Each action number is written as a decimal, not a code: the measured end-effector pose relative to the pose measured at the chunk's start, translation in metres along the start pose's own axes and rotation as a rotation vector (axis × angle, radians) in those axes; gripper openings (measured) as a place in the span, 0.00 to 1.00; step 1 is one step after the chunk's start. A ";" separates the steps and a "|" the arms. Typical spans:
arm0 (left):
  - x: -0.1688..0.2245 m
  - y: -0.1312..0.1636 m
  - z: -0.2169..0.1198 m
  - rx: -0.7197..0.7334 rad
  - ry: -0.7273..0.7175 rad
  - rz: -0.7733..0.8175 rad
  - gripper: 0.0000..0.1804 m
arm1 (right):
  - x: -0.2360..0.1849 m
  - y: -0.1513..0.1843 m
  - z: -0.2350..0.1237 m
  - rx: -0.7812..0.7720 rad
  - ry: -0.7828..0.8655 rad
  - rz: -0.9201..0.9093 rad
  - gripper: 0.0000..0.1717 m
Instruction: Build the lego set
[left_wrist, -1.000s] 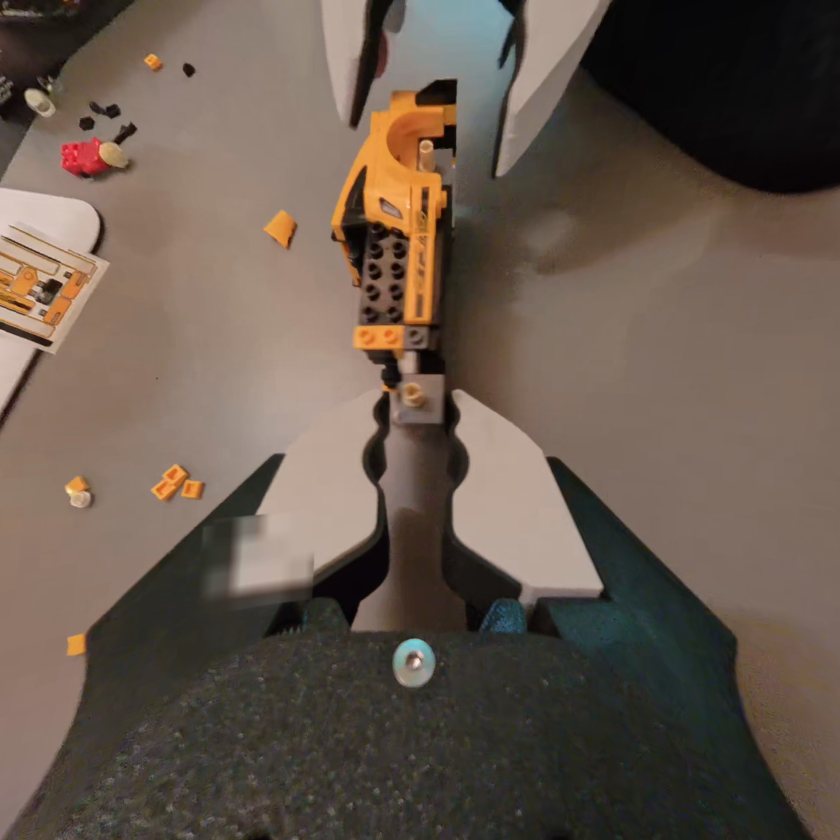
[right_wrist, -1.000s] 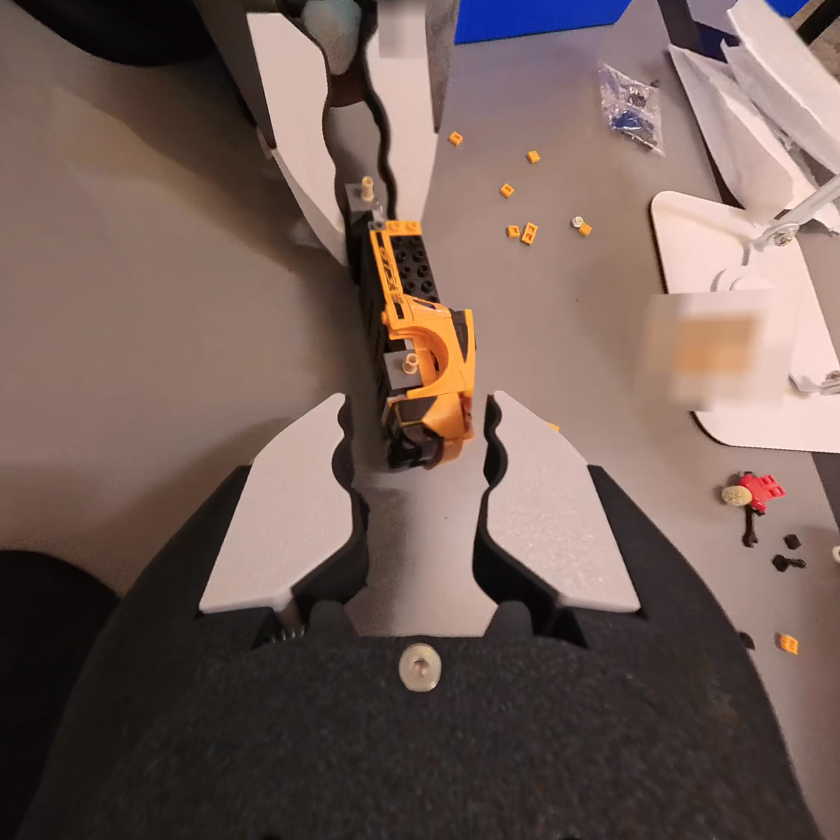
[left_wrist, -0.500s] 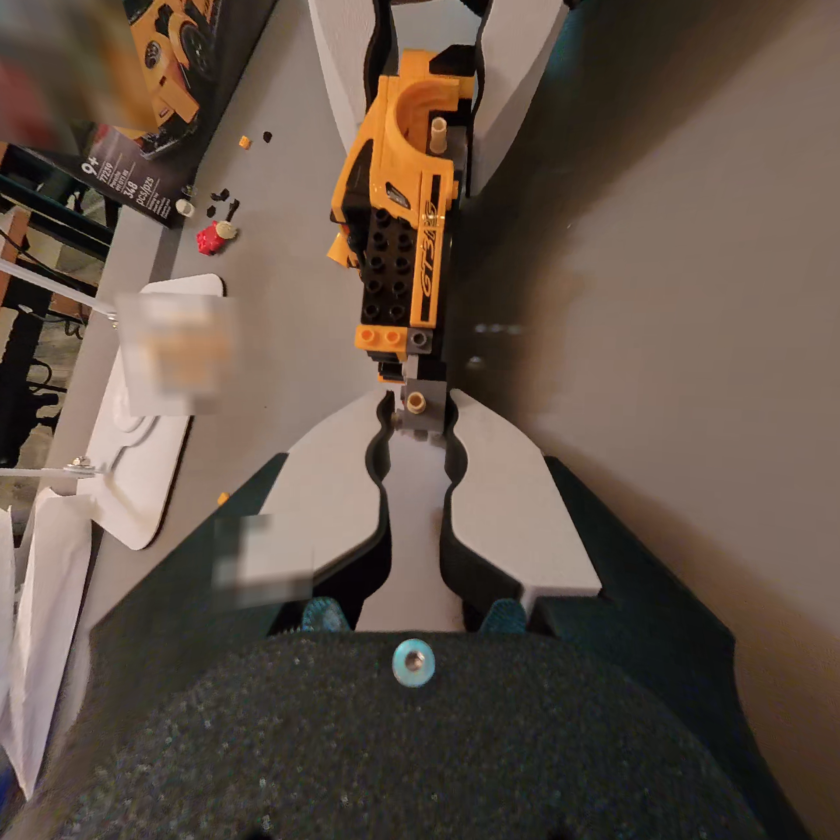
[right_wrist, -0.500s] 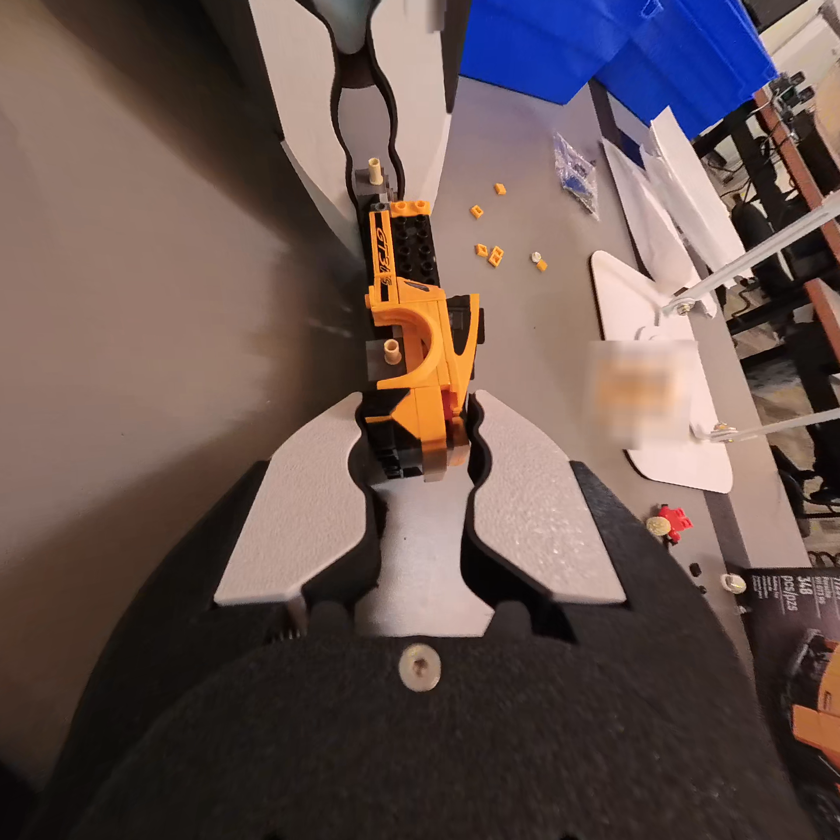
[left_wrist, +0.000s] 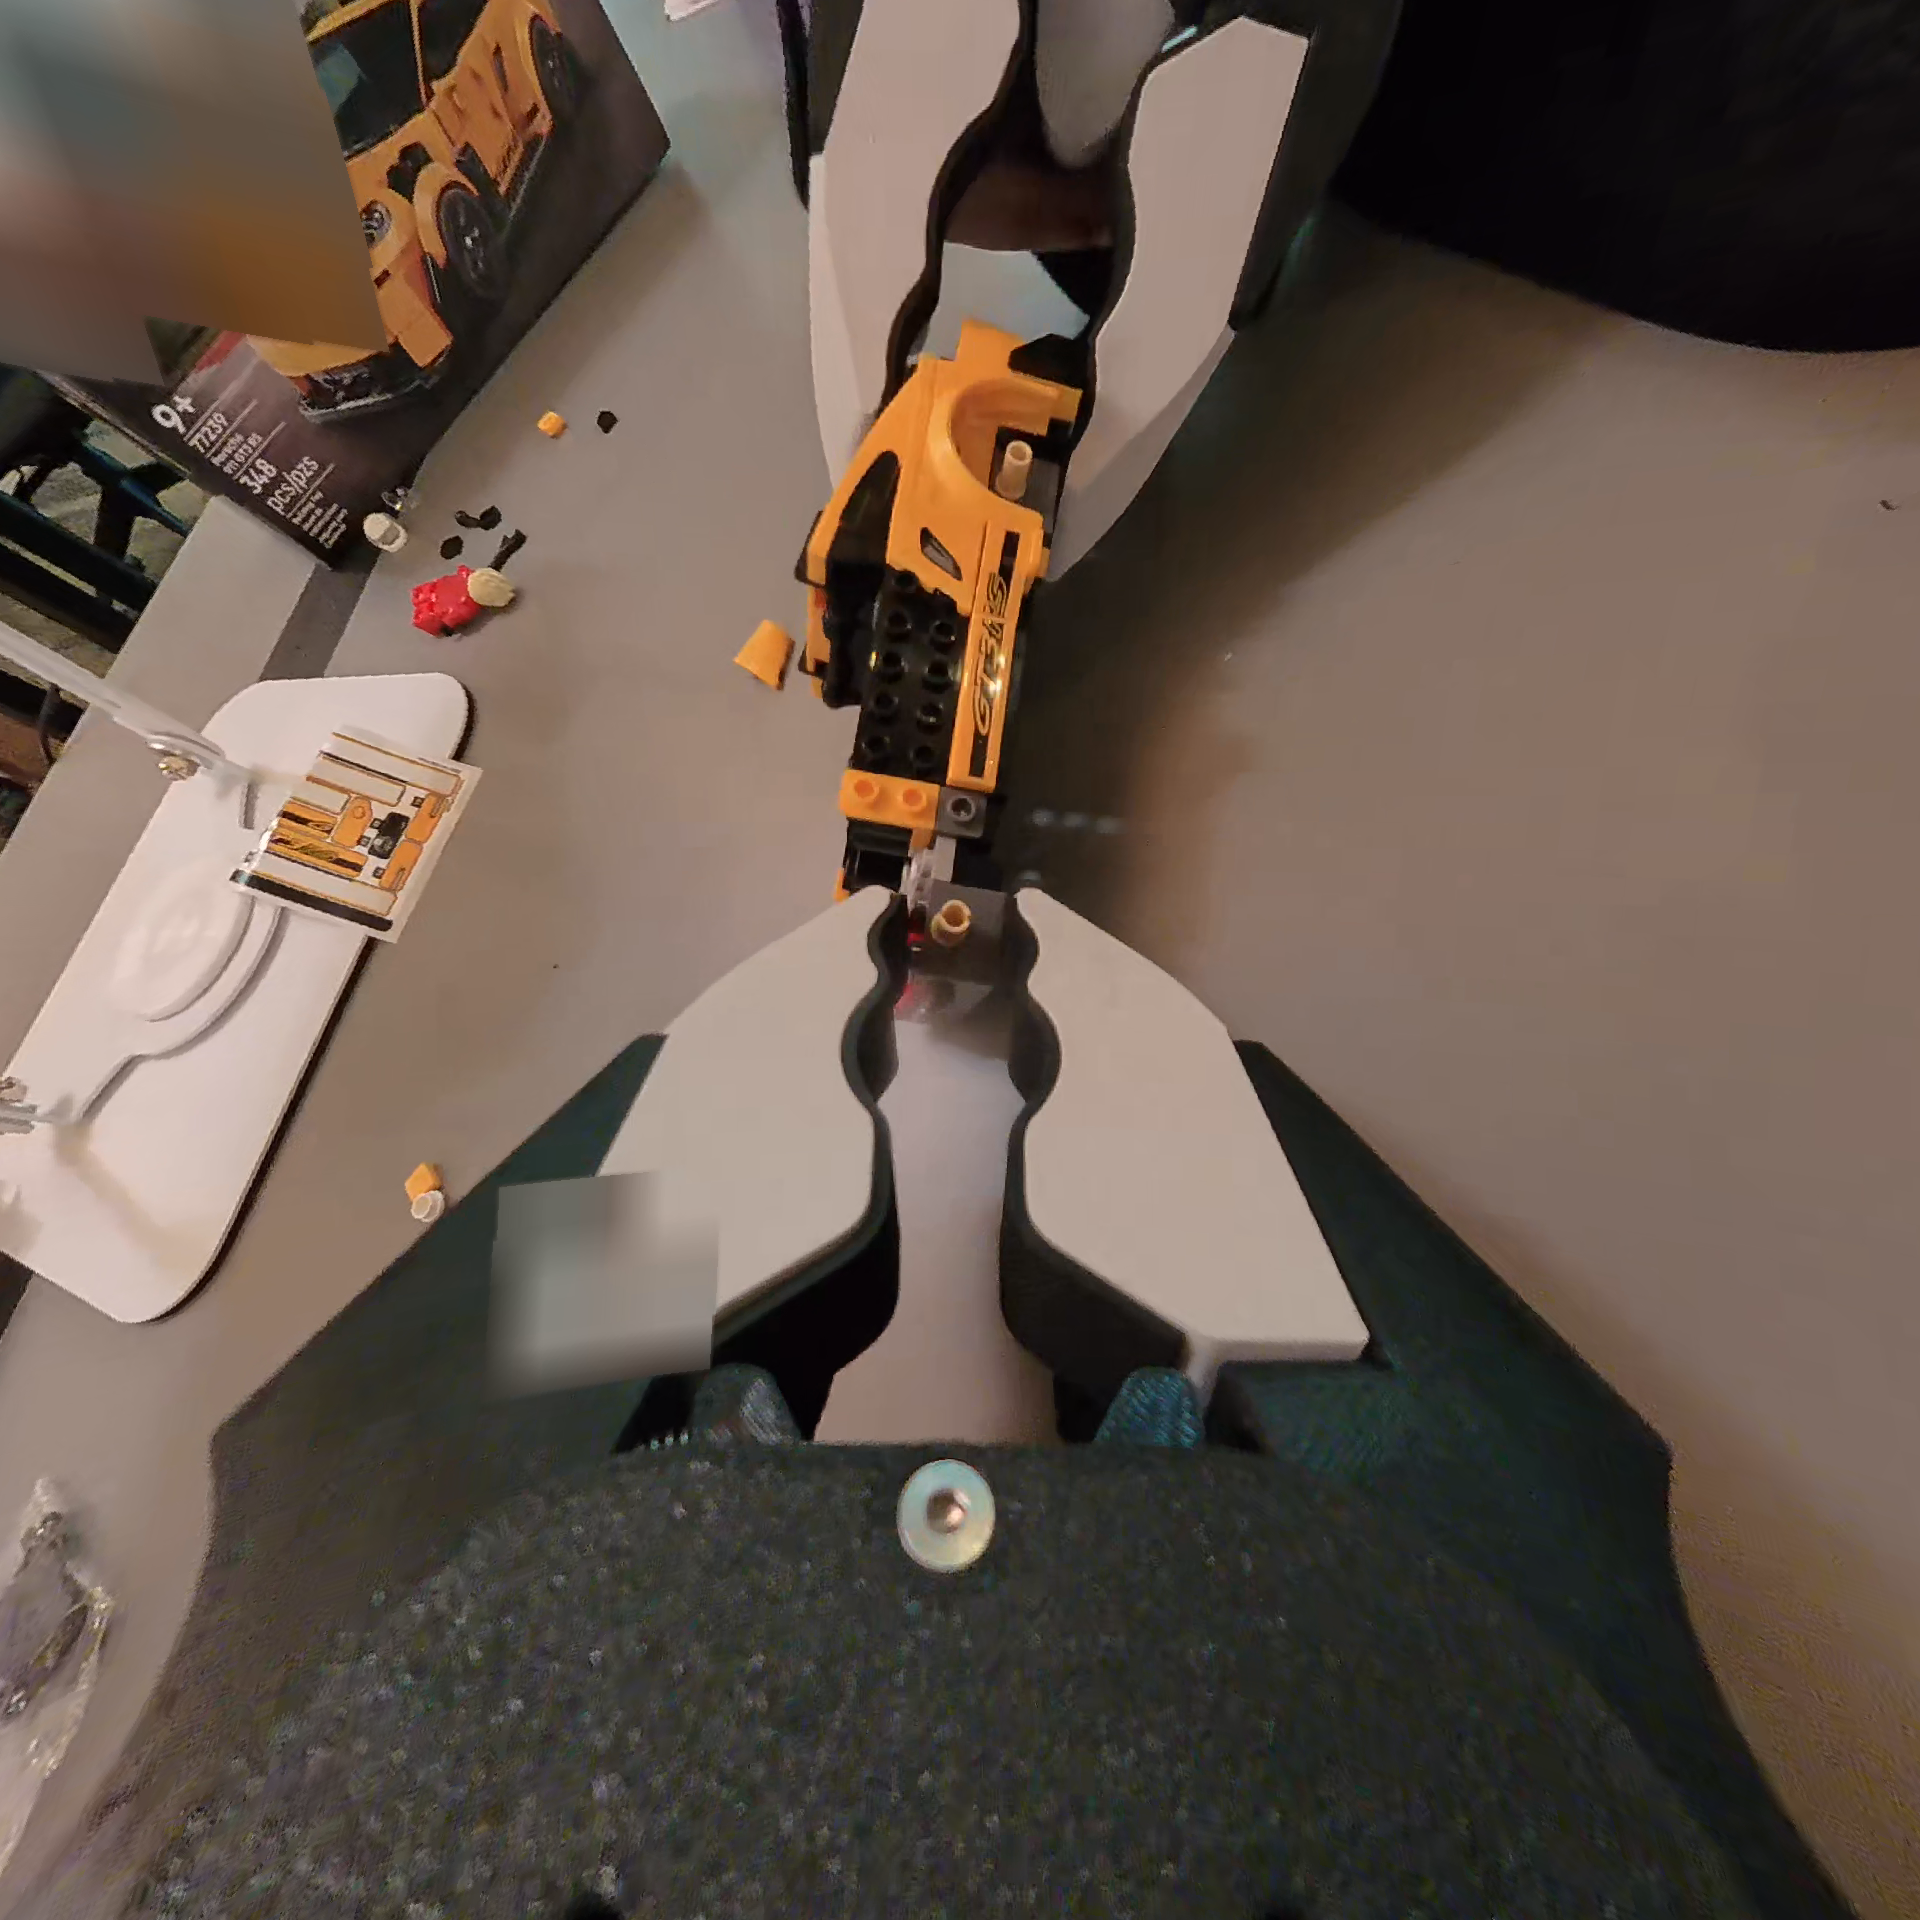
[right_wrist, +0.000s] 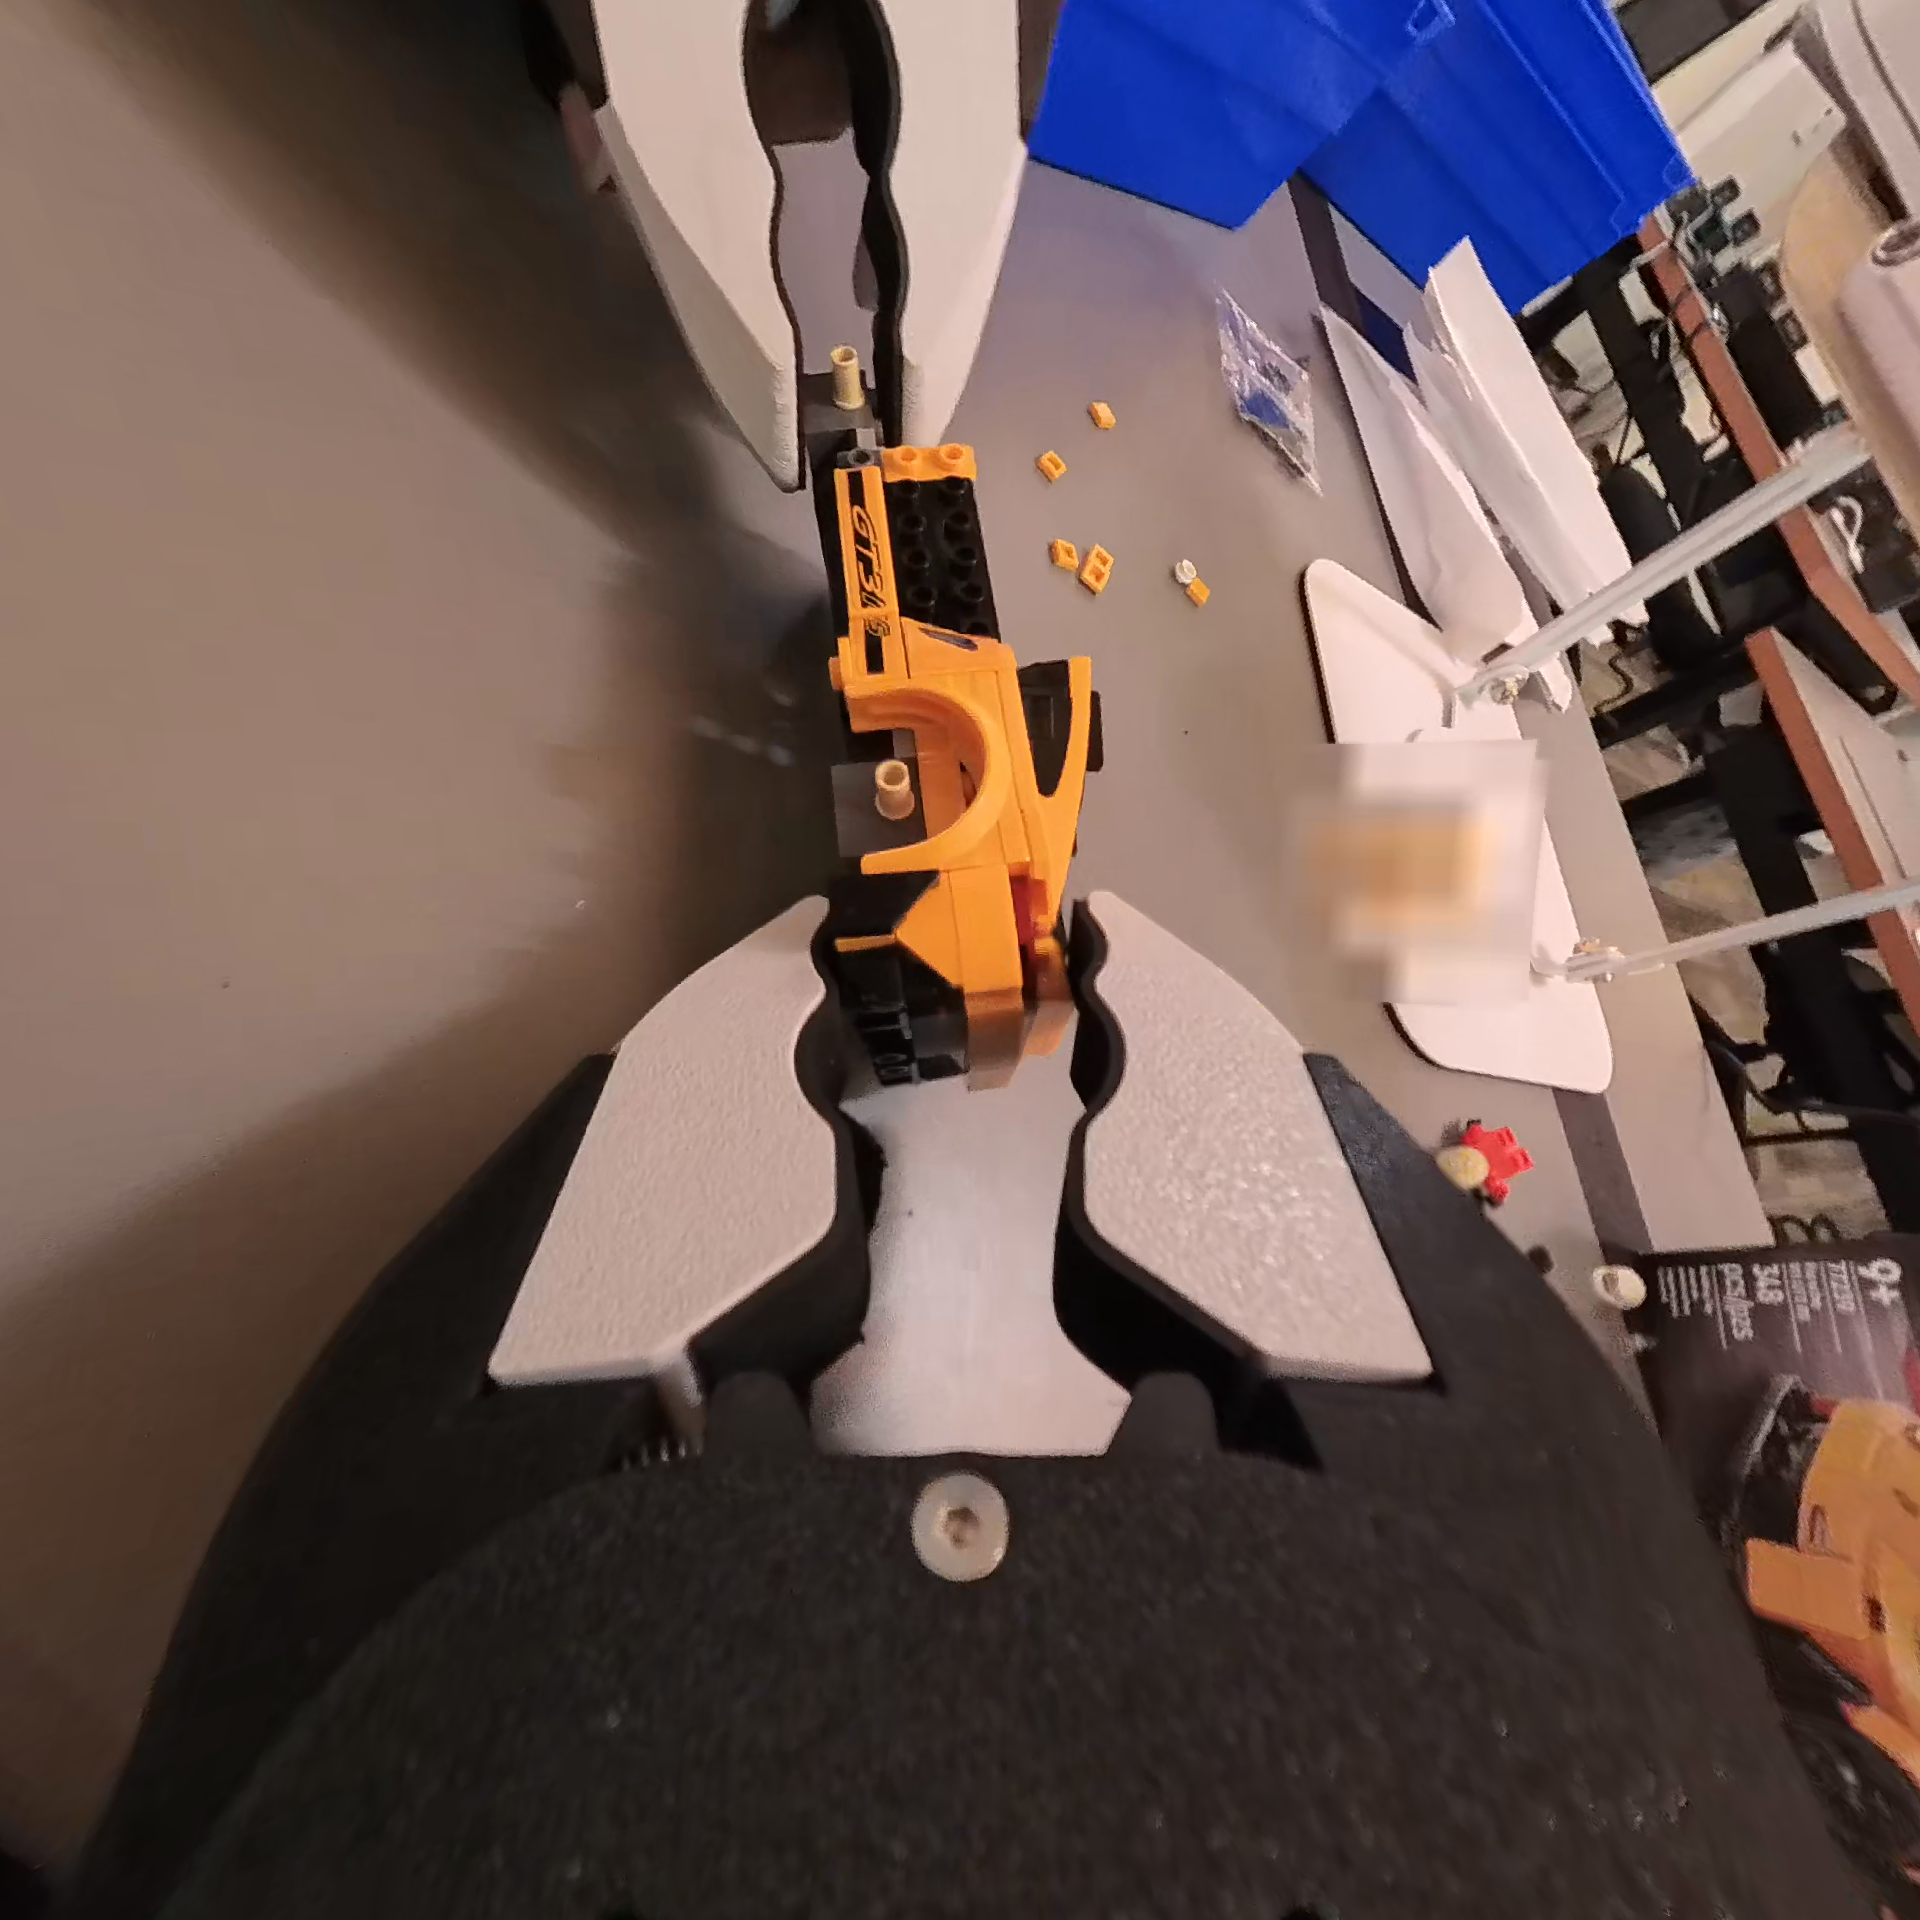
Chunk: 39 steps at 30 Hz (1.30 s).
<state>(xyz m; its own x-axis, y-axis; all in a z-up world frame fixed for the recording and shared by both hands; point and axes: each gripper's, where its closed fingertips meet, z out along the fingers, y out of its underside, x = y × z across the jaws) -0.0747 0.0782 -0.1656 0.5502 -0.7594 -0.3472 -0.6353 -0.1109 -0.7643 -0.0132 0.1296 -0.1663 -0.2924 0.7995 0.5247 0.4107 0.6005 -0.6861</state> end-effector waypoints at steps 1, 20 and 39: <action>0.000 0.000 0.000 -0.001 -0.005 0.001 0.09 | 0.002 0.002 0.000 -0.011 0.010 0.015 0.24; 0.005 0.007 0.001 -0.096 -0.031 0.040 0.10 | -0.005 -0.006 -0.022 -0.057 0.197 0.319 0.20; 0.008 0.007 0.003 0.016 0.134 -0.236 0.37 | -0.017 -0.005 -0.019 -0.048 0.100 0.360 0.27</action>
<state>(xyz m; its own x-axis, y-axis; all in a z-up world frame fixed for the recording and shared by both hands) -0.0733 0.0728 -0.1752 0.6047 -0.7921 -0.0837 -0.4885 -0.2859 -0.8244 0.0062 0.1132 -0.1624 -0.0366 0.9524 0.3026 0.5124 0.2779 -0.8125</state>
